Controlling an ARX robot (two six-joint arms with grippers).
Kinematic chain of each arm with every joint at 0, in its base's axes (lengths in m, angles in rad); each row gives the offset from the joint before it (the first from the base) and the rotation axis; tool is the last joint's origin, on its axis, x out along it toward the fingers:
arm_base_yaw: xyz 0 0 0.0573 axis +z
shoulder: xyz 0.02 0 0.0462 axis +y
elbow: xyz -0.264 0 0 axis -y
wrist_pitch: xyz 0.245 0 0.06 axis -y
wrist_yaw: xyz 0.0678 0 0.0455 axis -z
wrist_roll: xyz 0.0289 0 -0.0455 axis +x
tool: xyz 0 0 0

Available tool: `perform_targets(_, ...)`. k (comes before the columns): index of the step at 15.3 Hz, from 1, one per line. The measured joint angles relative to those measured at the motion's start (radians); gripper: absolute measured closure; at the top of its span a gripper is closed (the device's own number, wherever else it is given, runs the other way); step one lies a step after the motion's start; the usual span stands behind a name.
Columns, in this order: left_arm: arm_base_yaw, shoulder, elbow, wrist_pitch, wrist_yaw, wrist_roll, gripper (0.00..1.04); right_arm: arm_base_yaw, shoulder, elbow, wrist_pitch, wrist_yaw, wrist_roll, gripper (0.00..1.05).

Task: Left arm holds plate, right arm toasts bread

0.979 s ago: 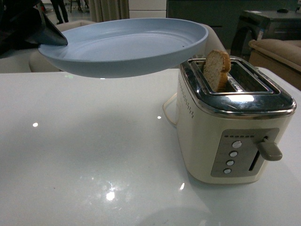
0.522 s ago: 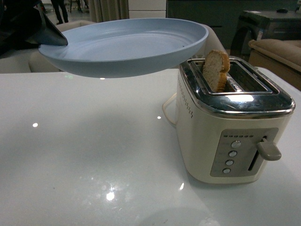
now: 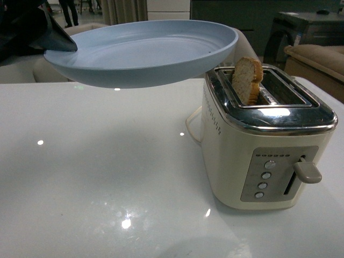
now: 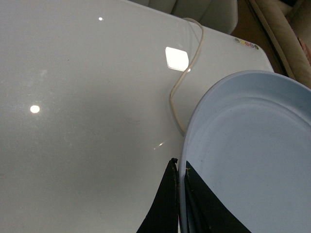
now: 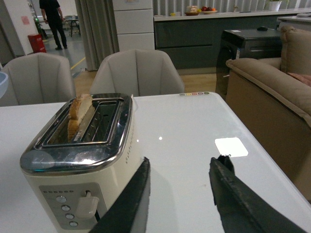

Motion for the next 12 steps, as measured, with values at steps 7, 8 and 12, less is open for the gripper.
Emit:
perform_targets(7, 0.0, 0.0, 0.0, 0.0, 0.0, 0.0, 1.03, 0.255, -0.156, -0.091, -0.061, 0.23, -0.023, 1.03)
perform_targets(8, 0.0, 0.0, 0.0, 0.002, 0.0, 0.0, 1.03, 0.249, -0.17, -0.098, -0.071, 0.247, -0.022, 1.03)
perform_targets(12, 0.0, 0.0, 0.0, 0.001, 0.0, 0.0, 1.03, 0.245, -0.273, -0.112, -0.198, 0.249, -0.023, 1.03)
